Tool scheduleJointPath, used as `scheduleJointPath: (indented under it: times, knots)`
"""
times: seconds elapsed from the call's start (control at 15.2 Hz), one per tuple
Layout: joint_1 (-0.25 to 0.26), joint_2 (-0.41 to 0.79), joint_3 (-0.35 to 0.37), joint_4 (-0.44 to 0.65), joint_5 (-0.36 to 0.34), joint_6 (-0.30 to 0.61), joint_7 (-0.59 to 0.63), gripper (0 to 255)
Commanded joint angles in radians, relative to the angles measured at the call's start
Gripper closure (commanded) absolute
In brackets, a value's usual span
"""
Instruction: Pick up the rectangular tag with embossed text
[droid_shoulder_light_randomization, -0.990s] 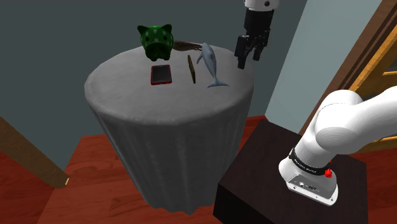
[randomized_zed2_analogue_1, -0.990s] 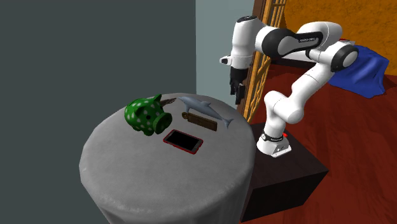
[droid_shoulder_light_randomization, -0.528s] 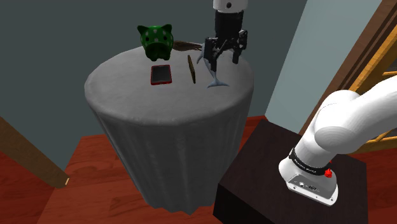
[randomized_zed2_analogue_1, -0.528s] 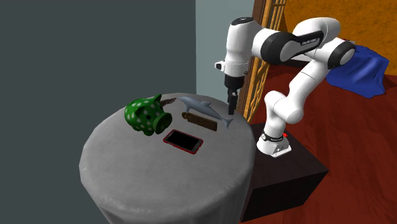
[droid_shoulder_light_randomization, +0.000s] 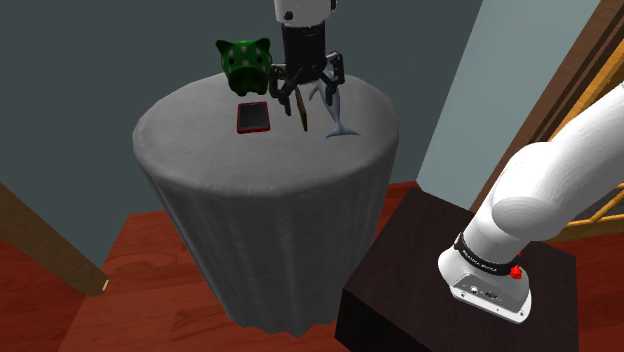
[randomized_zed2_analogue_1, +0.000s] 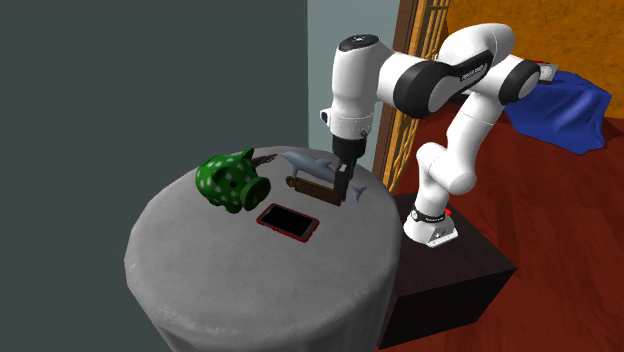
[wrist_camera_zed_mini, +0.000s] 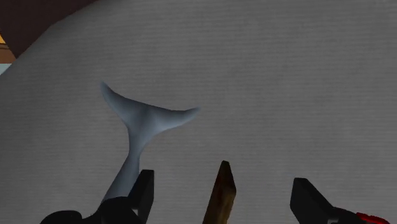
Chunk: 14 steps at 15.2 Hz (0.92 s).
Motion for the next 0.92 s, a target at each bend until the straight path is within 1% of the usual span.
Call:
scheduleJointPath:
  times: [0.0, 0.33, 0.46, 0.53, 0.86]
  knots:
    - [-0.002, 0.019, 0.007, -0.004, -0.005, 0.021, 0.021, 0]
    - [0.0, 0.016, 0.01, -0.074, -0.002, 0.088, 0.022, 0]
    - [0.0, 0.016, 0.011, -0.081, -0.002, 0.096, 0.022, 0]
    - [0.0, 0.016, 0.01, -0.082, -0.002, 0.097, 0.021, 255]
    - [0.0, 0.016, 0.01, -0.082, -0.002, 0.096, 0.021, 255]
